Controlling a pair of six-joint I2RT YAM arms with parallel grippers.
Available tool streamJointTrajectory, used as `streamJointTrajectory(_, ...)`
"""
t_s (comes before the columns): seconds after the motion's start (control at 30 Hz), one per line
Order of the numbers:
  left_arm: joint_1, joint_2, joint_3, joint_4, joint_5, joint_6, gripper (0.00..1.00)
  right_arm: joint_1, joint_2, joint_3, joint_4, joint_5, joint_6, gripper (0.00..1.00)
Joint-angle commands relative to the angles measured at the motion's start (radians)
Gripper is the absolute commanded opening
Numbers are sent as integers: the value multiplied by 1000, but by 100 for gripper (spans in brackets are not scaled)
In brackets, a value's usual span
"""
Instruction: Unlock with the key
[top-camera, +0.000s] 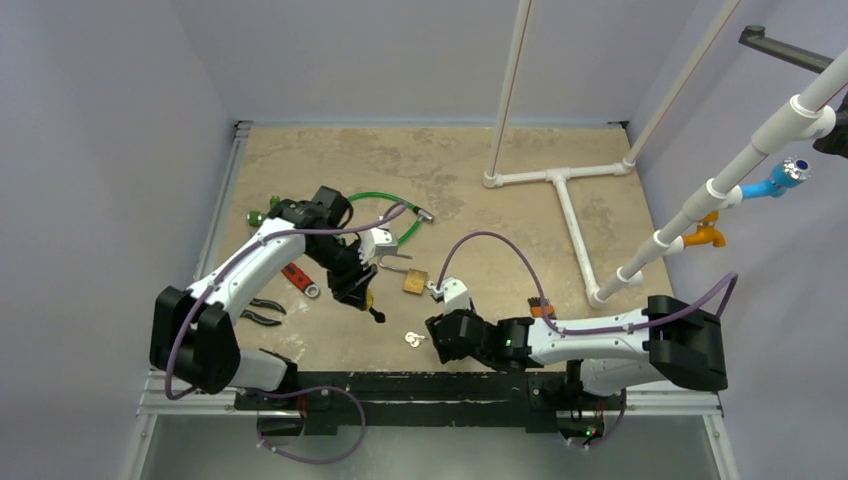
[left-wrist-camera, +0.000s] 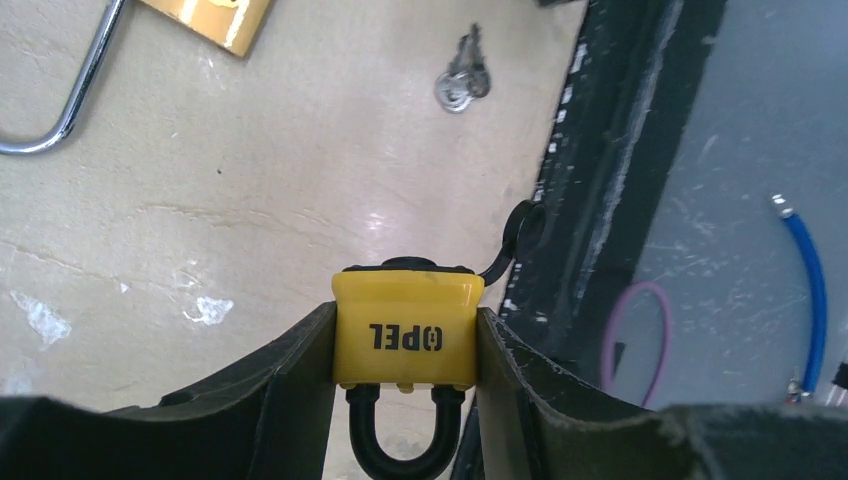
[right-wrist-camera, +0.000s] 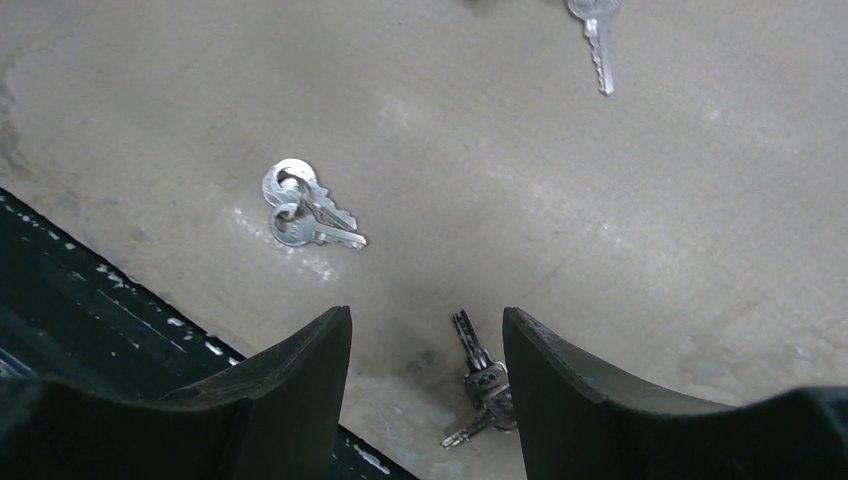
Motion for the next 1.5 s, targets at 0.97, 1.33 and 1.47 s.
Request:
streamJointTrajectory(0.97, -183, 90, 147, 41, -204, -100, 86, 16, 34, -27, -144, -64, 253, 0)
streamJointTrajectory(1.33, -177, 0, 229, 14, 7, -129, 100, 13, -248, 64, -158, 37, 50, 0)
streamJointTrajectory(1.47, -178, 12, 222, -3, 2, -108, 100, 13, -248, 109, -289, -14, 106, 30)
